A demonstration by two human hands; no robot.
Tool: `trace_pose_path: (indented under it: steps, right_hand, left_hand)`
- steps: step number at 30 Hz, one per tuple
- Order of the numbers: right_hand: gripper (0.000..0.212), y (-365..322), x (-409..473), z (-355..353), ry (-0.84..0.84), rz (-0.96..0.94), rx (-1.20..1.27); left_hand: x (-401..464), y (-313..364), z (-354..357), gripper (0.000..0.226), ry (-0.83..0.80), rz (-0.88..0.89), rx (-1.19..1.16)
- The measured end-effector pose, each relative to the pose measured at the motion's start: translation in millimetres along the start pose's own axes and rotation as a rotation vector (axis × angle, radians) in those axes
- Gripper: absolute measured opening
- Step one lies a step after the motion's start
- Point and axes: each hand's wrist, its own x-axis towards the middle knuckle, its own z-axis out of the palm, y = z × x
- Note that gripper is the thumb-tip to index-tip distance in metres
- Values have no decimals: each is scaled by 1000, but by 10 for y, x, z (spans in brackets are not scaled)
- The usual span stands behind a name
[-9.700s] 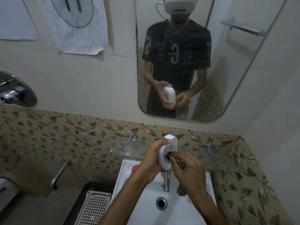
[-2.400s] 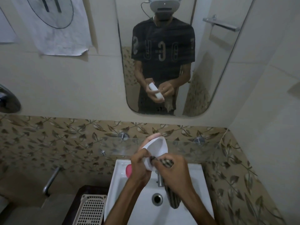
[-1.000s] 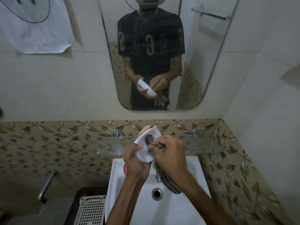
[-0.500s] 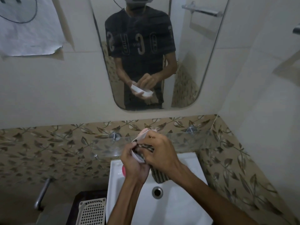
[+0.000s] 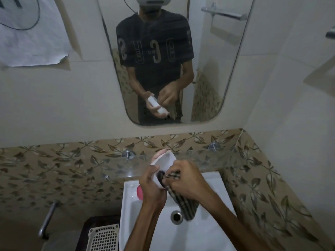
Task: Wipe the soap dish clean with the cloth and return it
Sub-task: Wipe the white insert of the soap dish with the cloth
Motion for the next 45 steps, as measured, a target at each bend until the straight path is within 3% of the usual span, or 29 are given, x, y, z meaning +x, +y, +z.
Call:
trace_pose_path:
  steps: [4, 7, 12, 15, 19, 23, 25, 28, 30, 34, 37, 41, 45]
  right_hand:
    - [18, -77, -89, 102, 35, -135, 209]
    - [19, -125, -30, 160, 161, -221, 326]
    - [15, -195, 140, 190, 375, -341, 107]
    - [8, -113, 272, 128, 432, -289, -44]
    - [6, 28, 316, 78, 364, -194, -198]
    - [20, 80, 231, 47, 179, -32, -273]
    - [25, 112, 198, -26, 44, 60, -114]
    - [17, 110, 67, -62, -135, 72, 363]
    - [12, 114, -47, -27, -37, 54, 654]
    - [28, 232, -169, 107, 329, 284, 1129]
    - [24, 230, -187, 249, 436, 248, 979]
    - [7, 236, -100, 242, 574, 77, 875]
    - [14, 303, -32, 89, 426, -53, 783]
  left_hand:
    - [19, 3, -54, 54, 8, -24, -26]
    - [25, 73, -35, 53, -7, -25, -27]
    - [26, 80, 7, 51, 46, -46, -54]
    - [41, 155, -6, 63, 45, -16, -54]
    - [28, 179, -28, 84, 16, 15, -77]
    - [41, 114, -50, 71, 60, 29, -30]
    - [51, 68, -31, 63, 94, 42, -13]
    - [75, 25, 23, 55, 202, 29, -24]
    - [78, 46, 47, 51, 271, -15, -142]
    - [79, 99, 104, 50, 376, -140, -395]
    - [-15, 73, 265, 61, 398, -225, -373]
    - [-136, 23, 354, 61, 299, -249, -289]
    - [-144, 73, 255, 69, 240, -269, -133]
